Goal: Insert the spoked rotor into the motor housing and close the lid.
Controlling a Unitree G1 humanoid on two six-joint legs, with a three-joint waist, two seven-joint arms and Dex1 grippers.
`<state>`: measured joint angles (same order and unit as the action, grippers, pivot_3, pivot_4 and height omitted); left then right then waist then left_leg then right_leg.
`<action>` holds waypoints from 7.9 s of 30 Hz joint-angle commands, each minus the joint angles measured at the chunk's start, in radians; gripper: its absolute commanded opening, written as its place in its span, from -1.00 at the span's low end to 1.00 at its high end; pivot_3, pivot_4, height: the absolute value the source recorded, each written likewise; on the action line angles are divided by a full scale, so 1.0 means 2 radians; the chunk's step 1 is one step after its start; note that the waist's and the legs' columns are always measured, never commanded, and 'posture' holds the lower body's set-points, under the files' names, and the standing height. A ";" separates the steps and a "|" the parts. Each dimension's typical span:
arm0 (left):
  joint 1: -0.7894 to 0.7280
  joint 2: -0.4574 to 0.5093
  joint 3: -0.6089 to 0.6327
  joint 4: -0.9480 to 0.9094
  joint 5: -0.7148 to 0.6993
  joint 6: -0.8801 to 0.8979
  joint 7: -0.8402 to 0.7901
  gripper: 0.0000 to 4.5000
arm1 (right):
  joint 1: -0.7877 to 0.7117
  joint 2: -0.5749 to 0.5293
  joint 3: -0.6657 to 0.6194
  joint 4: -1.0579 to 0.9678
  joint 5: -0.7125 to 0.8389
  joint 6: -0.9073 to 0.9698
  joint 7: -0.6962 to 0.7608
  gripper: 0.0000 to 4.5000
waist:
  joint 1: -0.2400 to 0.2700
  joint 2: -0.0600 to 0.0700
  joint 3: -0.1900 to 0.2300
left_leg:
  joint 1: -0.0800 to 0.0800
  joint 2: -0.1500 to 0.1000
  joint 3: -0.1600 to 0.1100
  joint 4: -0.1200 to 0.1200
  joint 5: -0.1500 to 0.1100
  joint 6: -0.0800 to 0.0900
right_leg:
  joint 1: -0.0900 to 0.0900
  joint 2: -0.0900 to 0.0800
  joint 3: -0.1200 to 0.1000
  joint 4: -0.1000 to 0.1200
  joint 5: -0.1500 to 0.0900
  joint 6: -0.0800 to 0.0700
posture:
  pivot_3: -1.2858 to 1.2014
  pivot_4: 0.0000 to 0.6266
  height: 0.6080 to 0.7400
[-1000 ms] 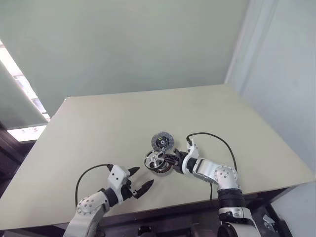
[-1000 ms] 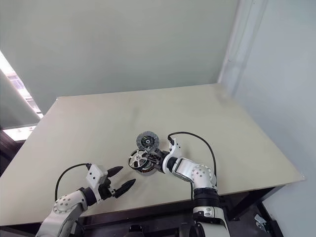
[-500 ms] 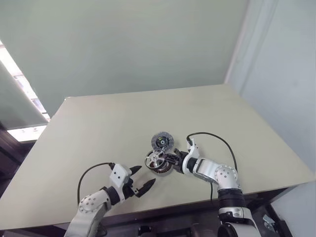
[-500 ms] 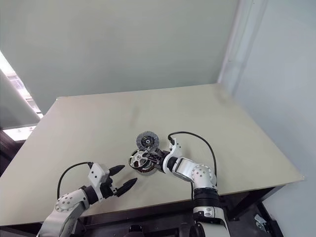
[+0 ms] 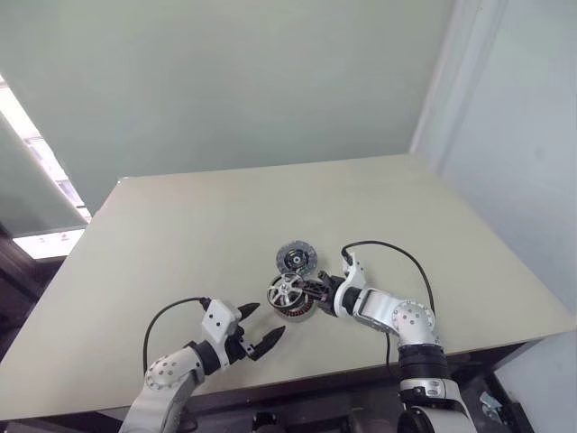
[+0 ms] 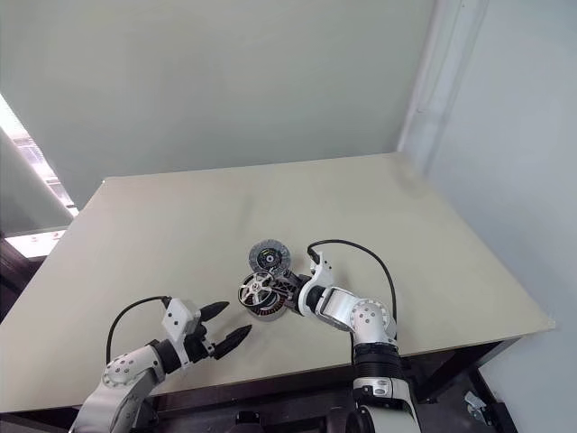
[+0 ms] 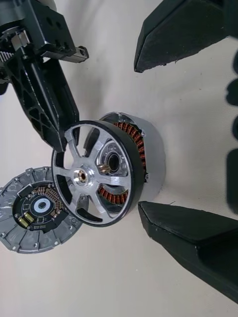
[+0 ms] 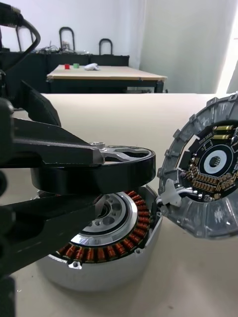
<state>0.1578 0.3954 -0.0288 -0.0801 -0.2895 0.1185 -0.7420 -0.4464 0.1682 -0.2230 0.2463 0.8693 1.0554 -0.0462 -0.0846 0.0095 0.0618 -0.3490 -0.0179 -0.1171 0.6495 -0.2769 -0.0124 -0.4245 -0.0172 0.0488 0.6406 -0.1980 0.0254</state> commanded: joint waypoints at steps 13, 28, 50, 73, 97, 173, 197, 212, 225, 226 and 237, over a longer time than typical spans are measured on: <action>-0.007 0.001 0.001 -0.002 0.000 -0.013 -0.003 1.00 | -0.004 0.005 -0.003 -0.019 -0.021 -0.013 0.007 -0.82 | 0.000 0.000 0.000 | 0.000 0.000 0.000 0.000 0.000 0.000 | 0.000 0.000 0.000 0.000 0.000 0.000 | 0.03 -1.00 1.00; -0.007 0.001 0.001 -0.002 0.001 -0.016 -0.003 1.00 | -0.002 0.000 -0.012 -0.025 -0.038 -0.016 0.008 0.99 | 0.002 0.000 -0.001 | 0.000 0.000 0.000 0.001 0.000 0.000 | 0.001 0.000 0.000 0.000 0.000 0.000 | 0.03 -1.00 1.00; -0.008 -0.001 -0.001 0.004 0.002 -0.019 -0.002 1.00 | 0.004 0.017 -0.007 -0.072 -0.014 0.043 0.015 0.99 | 0.001 0.000 -0.001 | 0.000 0.000 0.000 0.001 0.000 0.000 | 0.001 0.000 0.000 0.000 0.000 0.000 | 0.03 -1.00 1.00; 0.007 0.003 0.010 -0.007 0.001 -0.016 0.010 1.00 | -0.016 0.032 0.041 -0.016 -0.047 0.018 0.033 0.27 | 0.001 0.000 -0.001 | 0.000 0.000 0.000 0.001 0.000 0.000 | 0.001 0.000 0.000 0.000 0.000 0.000 | 0.03 -1.00 1.00; 0.003 0.001 0.001 0.000 0.004 -0.019 0.005 1.00 | -0.015 0.023 -0.002 -0.061 0.002 0.042 0.004 -0.82 | 0.002 0.000 -0.001 | 0.000 0.000 0.000 0.001 0.000 0.000 | 0.001 0.000 0.000 0.000 0.000 0.000 | 0.03 -1.00 1.00; -0.003 0.000 -0.002 0.007 0.009 -0.025 0.003 1.00 | 0.012 0.009 -0.017 -0.141 0.031 0.119 -0.043 0.55 | 0.001 0.000 -0.001 | 0.000 0.000 0.000 0.001 0.000 0.000 | 0.000 0.000 0.000 0.000 0.000 0.000 | 0.03 -1.00 1.00; -0.004 0.005 0.012 0.008 0.008 -0.025 0.006 1.00 | 0.017 -0.105 0.294 -0.089 -0.281 -0.258 0.176 -0.99 | 0.000 -0.001 -0.001 | 0.001 0.000 0.000 0.002 0.000 0.000 | 0.001 0.000 0.000 0.000 0.000 0.000 | 0.03 -1.00 1.00; -0.001 0.004 0.015 0.002 0.011 -0.031 0.016 1.00 | 0.008 -0.082 0.291 0.055 -0.368 -0.340 0.224 -0.99 | 0.003 -0.001 -0.002 | 0.004 0.000 0.000 0.001 0.000 0.000 | 0.004 0.000 0.000 0.001 -0.001 -0.001 | 0.03 -1.00 1.00; -0.012 0.002 0.007 0.016 0.012 -0.035 0.009 1.00 | -0.007 -0.234 0.376 -0.162 -0.412 -0.216 0.362 -0.72 | 0.007 -0.001 -0.002 | 0.003 0.000 0.000 0.001 0.000 0.000 | 0.004 0.000 0.000 0.000 0.000 -0.001 | 0.03 -1.00 1.00; -0.013 0.002 0.007 0.017 0.012 -0.036 0.008 1.00 | -0.008 -0.244 0.383 -0.170 -0.414 -0.207 0.369 -0.57 | 0.007 -0.001 -0.002 | 0.003 0.000 0.000 0.002 0.000 0.000 | 0.004 0.000 0.000 0.000 -0.001 -0.001 | 0.03 -1.00 1.00; -0.014 0.001 0.002 0.022 0.012 -0.037 0.005 1.00 | -0.038 -0.315 0.448 -0.206 -0.479 -0.199 0.437 0.99 | 0.007 -0.002 -0.002 | 0.003 0.000 0.000 0.002 0.000 0.000 | 0.004 0.000 0.000 0.000 -0.001 -0.001 | 0.03 -1.00 1.00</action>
<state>0.1445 0.3950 -0.0279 -0.0258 -0.2663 0.0649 -0.7280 -0.4848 -0.4513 0.6672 -0.1165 -0.0627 0.6606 0.8034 -0.0714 0.0062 0.0587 -0.3422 -0.0185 -0.1179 0.6535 -0.2770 -0.0128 -0.4166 -0.0172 0.0485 0.6412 -0.1993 0.0231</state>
